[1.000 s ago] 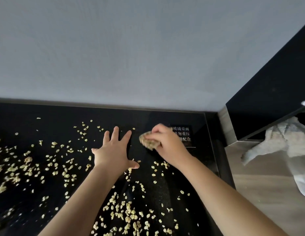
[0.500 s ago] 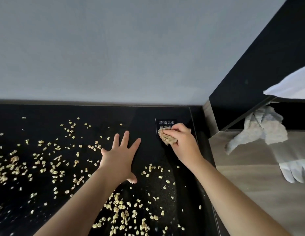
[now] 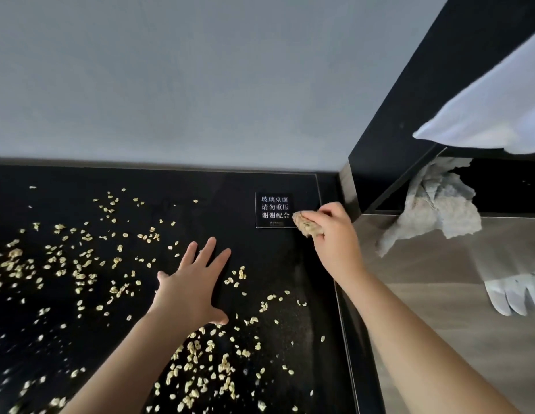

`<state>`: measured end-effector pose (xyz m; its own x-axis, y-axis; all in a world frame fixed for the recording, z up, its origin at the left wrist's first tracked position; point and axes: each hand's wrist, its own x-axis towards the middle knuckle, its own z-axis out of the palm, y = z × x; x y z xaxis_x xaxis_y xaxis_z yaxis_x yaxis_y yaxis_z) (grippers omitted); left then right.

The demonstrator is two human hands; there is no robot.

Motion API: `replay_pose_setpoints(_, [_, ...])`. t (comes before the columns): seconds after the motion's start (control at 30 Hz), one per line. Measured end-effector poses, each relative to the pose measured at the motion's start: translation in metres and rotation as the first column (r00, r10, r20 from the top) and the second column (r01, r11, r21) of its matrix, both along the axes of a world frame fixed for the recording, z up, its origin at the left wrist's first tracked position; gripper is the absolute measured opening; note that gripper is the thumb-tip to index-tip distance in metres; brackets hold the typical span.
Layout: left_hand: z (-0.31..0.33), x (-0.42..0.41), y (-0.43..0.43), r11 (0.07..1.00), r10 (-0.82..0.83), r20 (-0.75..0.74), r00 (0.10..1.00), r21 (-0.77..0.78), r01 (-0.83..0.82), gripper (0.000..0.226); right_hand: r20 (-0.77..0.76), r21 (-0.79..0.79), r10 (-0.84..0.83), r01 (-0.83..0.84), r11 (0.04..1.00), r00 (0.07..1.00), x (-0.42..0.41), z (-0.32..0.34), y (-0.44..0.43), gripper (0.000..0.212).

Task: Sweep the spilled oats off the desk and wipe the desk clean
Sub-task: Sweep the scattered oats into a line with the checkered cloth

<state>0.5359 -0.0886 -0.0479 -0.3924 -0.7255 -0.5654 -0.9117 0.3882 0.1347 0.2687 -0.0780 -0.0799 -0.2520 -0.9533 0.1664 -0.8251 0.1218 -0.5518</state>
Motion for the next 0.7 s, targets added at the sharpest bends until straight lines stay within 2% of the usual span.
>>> replay_pose_setpoints(0.07, [-0.002,-0.001,0.004,1.0,0.015,0.001,1.0,-0.013,-0.015,0.121,0.002,0.049,0.033,-0.033,0.998,0.999,0.009,-0.01,-0.009,0.046])
replay_pose_setpoints(0.17, [-0.003,-0.004,0.01,0.999,0.049,0.006,0.999,-0.014,-0.049,0.121,0.028,0.039,0.216,-0.217,0.975,0.976,0.03,-0.015,0.007,0.039])
replay_pose_setpoints(0.27, [-0.002,-0.008,0.017,0.997,0.072,0.005,0.997,-0.03,-0.072,0.119,0.123,0.117,0.416,-0.43,0.895,0.901,0.041,-0.009,0.05,0.034])
replay_pose_setpoints(0.33, [0.001,-0.009,0.024,0.996,0.085,0.006,0.996,-0.025,-0.085,0.119,0.207,0.188,0.493,-0.529,0.828,0.845,0.038,0.001,0.073,0.033])
replay_pose_setpoints(0.37, [0.002,-0.01,0.029,0.996,0.086,0.008,0.996,-0.026,-0.085,0.12,0.233,0.165,0.483,-0.524,0.836,0.844,0.033,0.006,0.079,0.034])
replay_pose_setpoints(0.4, [0.002,-0.01,0.034,0.996,0.081,0.013,0.997,-0.032,-0.081,0.12,0.224,0.087,0.432,-0.459,0.884,0.874,0.026,0.01,0.081,0.036])
replay_pose_setpoints(0.47, [0.001,-0.009,0.043,0.996,0.07,0.025,0.997,-0.052,-0.069,0.12,0.125,-0.095,0.228,-0.217,0.972,0.966,0.003,0.007,0.073,0.04])
replay_pose_setpoints(0.5, [0.001,-0.008,0.048,0.996,0.067,0.031,0.997,-0.057,-0.066,0.12,0.067,-0.104,0.121,-0.114,0.988,0.99,-0.008,0.004,0.067,0.042])
replay_pose_setpoints(0.57, [0.002,-0.007,0.055,0.996,0.07,0.032,0.997,-0.063,-0.068,0.12,-0.029,0.006,0.006,-0.006,1.0,1.0,-0.016,-0.005,0.06,0.045])
replay_pose_setpoints(0.63, [0.002,-0.006,0.061,0.995,0.082,0.025,0.996,-0.067,-0.08,0.12,-0.065,0.071,0.043,-0.038,0.997,0.997,-0.008,-0.011,0.067,0.047])
replay_pose_setpoints(0.7, [0.003,-0.005,0.067,0.993,0.1,0.026,0.995,-0.059,-0.099,0.12,-0.071,0.089,0.164,-0.157,0.984,0.984,0.01,-0.012,0.09,0.049])
